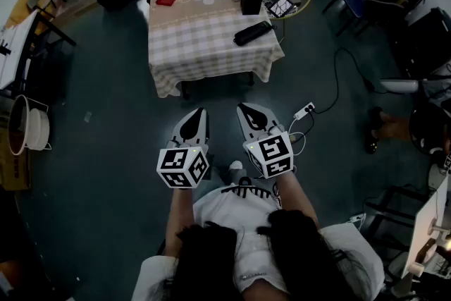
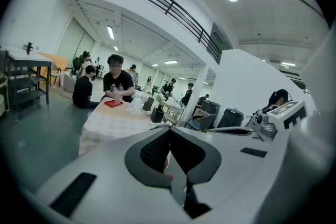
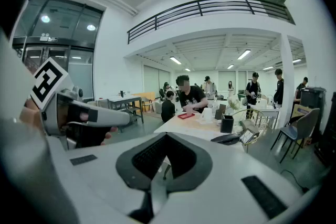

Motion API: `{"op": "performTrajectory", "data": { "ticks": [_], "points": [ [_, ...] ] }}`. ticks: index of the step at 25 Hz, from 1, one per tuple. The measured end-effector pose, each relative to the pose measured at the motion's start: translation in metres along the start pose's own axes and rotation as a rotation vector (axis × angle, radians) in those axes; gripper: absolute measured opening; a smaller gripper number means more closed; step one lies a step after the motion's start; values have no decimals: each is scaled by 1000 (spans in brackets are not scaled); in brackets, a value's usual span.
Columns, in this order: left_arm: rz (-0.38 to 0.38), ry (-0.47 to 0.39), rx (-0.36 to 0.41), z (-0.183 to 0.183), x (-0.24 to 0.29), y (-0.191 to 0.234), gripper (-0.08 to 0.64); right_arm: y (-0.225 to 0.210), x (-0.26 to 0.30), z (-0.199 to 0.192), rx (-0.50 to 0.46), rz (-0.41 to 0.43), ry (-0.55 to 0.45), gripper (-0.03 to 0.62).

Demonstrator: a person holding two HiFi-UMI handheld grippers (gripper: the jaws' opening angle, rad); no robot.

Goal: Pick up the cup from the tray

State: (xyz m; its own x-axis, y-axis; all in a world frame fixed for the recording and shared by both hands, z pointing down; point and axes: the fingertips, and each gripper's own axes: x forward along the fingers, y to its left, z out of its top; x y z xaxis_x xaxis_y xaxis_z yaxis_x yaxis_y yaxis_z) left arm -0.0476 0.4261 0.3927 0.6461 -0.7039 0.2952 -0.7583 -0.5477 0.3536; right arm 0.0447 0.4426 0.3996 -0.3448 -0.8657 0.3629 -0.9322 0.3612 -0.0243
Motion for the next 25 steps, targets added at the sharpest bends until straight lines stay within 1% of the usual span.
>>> {"op": "performTrajectory", "data": {
  "ticks": [5, 10, 13, 16, 17, 19, 22, 25],
  "points": [
    [6, 11, 23, -5, 1, -8, 8, -2, -5, -5, 19, 8, 2, 6],
    [20, 5, 18, -10, 0, -9, 8, -5, -7, 0, 23, 15, -22, 6],
    [30, 5, 14, -10, 1, -7, 8, -10, -6, 4, 53, 15, -50, 6],
    [34, 2, 12, -6, 5, -2, 8, -11, -2, 8, 55, 34, -66, 16],
    [33, -1, 10, -4, 7, 1, 8, -12, 2, 10, 50, 42, -68, 37],
    [31, -8, 12, 0, 14, 8, 8, -14, 10, 16, 51, 50, -86, 99],
    [30, -13, 23, 10, 29, 22, 8, -19, 27, 29, 58, 57, -121, 140],
    [35, -16, 23, 22, 44, 41, 8, -26, 47, 41, 58, 54, -128, 161]
  ]
}}
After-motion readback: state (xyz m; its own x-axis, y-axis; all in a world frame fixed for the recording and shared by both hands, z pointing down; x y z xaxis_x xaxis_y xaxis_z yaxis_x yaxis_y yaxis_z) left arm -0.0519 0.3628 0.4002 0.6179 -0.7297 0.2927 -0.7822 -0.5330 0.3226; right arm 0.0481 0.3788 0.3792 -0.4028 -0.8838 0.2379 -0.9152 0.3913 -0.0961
